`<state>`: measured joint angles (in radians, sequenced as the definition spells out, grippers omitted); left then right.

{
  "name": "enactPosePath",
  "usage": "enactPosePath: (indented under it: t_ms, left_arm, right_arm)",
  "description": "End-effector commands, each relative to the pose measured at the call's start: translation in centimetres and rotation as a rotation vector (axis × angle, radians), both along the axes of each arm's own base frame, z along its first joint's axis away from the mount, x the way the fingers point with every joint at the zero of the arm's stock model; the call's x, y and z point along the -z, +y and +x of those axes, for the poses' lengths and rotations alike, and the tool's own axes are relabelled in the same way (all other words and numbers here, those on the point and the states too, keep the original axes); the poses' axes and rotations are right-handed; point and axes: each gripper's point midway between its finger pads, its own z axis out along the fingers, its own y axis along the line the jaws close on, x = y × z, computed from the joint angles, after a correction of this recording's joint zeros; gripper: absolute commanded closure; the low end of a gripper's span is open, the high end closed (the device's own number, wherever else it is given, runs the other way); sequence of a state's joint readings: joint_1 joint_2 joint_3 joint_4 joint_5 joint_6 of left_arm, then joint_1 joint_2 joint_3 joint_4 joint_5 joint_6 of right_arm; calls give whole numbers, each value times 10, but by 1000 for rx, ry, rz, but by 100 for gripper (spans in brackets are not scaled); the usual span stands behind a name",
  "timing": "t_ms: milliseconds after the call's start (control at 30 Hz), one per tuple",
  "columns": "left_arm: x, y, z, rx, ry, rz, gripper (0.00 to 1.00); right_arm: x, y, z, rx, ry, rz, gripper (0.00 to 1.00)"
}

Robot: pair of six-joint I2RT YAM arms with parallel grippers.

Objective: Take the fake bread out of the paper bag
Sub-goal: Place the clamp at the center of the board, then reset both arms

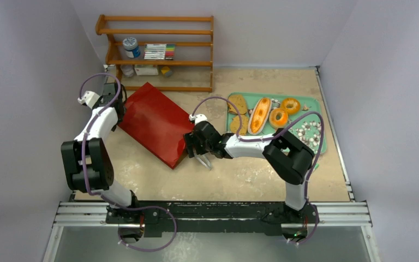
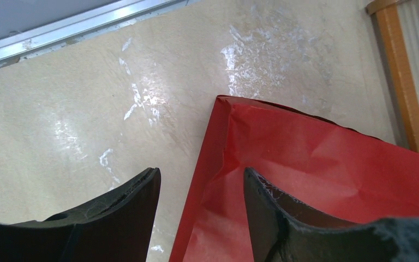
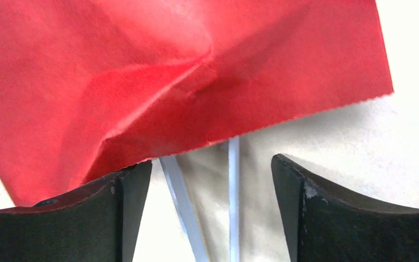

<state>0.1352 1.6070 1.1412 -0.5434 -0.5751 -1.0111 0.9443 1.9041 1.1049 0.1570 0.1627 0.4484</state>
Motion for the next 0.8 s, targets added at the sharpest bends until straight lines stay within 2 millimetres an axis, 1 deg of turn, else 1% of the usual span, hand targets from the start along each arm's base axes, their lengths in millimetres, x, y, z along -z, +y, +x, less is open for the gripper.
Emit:
enactPosePath:
  t_ms: [0,67,133,233,333,367,400,467,533,567,600,667,700,767]
  left_arm:
    - [-36,0,-9,-3,-97,20,43]
    - [-52,-3,-15,8,-133,22,42]
    - [-68,-8,-20,22,-169,27,42]
    - [-96,-18,-26,60,-217,50,42]
    - [-126,-36,-30,123,-266,89,42]
    - [-139,-45,-30,148,-293,113,42]
    - [-149,-54,-30,176,-315,134,42]
    - [-167,-76,-30,242,-371,149,41]
    - [-180,-92,-30,295,-421,168,41]
    - [-186,-98,-32,309,-444,188,42]
    - [-192,-106,-35,328,-464,210,42]
    - [-199,-116,-42,350,-481,265,42]
    - [-201,-121,-46,362,-479,296,43]
    - [-203,-130,-54,388,-466,363,45]
  right_arm:
    - [-31,-18,-3,59,2,-22,9]
    - [-45,-27,-4,94,-7,-29,1]
    - [-57,-38,-8,116,-11,-37,0]
    - [-82,-55,-18,154,-13,-14,0]
    - [-121,-73,-22,212,-59,38,0]
    - [-134,-83,-22,243,-80,45,0]
    - [-149,-96,-17,297,-120,41,0]
    - [-178,-129,-3,432,-216,17,0]
    - [-197,-176,20,586,-271,-27,0]
    - [-201,-193,25,634,-277,-49,0]
    - [-204,-225,38,732,-279,-72,0]
    - [-206,-272,53,862,-277,-97,0]
    - [-206,-294,58,915,-275,-106,0]
    - [-208,-330,62,1007,-281,-115,0]
